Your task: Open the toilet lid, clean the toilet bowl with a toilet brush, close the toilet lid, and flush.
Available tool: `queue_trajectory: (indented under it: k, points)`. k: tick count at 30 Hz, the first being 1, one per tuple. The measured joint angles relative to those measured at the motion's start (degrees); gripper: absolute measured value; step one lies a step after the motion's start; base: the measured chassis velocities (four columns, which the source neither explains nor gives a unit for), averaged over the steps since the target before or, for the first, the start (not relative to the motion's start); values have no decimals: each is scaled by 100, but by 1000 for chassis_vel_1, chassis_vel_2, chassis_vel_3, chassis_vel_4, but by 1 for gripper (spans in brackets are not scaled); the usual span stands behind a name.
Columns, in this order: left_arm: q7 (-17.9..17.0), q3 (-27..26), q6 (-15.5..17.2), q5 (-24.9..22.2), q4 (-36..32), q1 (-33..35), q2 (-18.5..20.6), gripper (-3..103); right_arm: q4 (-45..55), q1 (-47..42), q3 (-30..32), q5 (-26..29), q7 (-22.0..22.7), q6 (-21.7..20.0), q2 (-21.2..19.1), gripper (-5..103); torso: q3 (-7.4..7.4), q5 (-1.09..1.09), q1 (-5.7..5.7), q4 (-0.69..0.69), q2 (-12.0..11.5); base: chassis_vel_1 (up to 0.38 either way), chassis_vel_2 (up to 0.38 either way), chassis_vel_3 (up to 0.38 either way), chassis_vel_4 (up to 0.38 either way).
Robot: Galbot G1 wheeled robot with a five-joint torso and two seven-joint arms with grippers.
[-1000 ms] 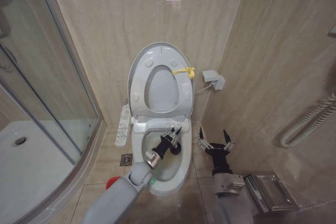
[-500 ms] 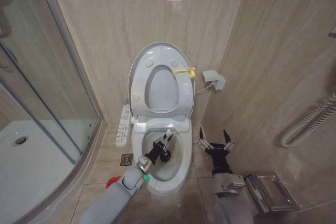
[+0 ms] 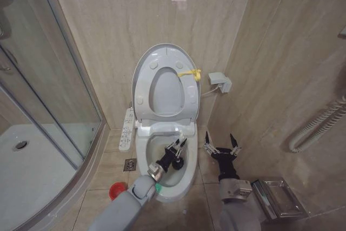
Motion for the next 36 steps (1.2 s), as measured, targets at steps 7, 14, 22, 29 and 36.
queue_trajectory:
  k: [7,14,22,29,36]
  points:
    - [10,-379,-16,115,-129,223,217,17,0,0,0,0,0,0,0,100,0,-1,0,-3,0,0,0,0,0]
    - [-1,-956,-21,163,-382,714,483,17,0,0,0,0,0,0,0,100,0,-2,0,0,0,0,0,0,0]
    - [6,-1271,-85,193,-605,1093,729,17,0,0,0,0,0,0,0,100,0,-1,0,-2,0,0,0,0,0]
    - [10,-1456,-90,217,-883,1366,863,17,0,0,0,0,0,0,0,100,0,-1,0,-2,0,0,0,0,0]
    - [13,-1619,-185,219,-1083,1626,1093,17,0,0,0,0,0,0,0,100,0,0,0,-1,0,0,0,0,0]
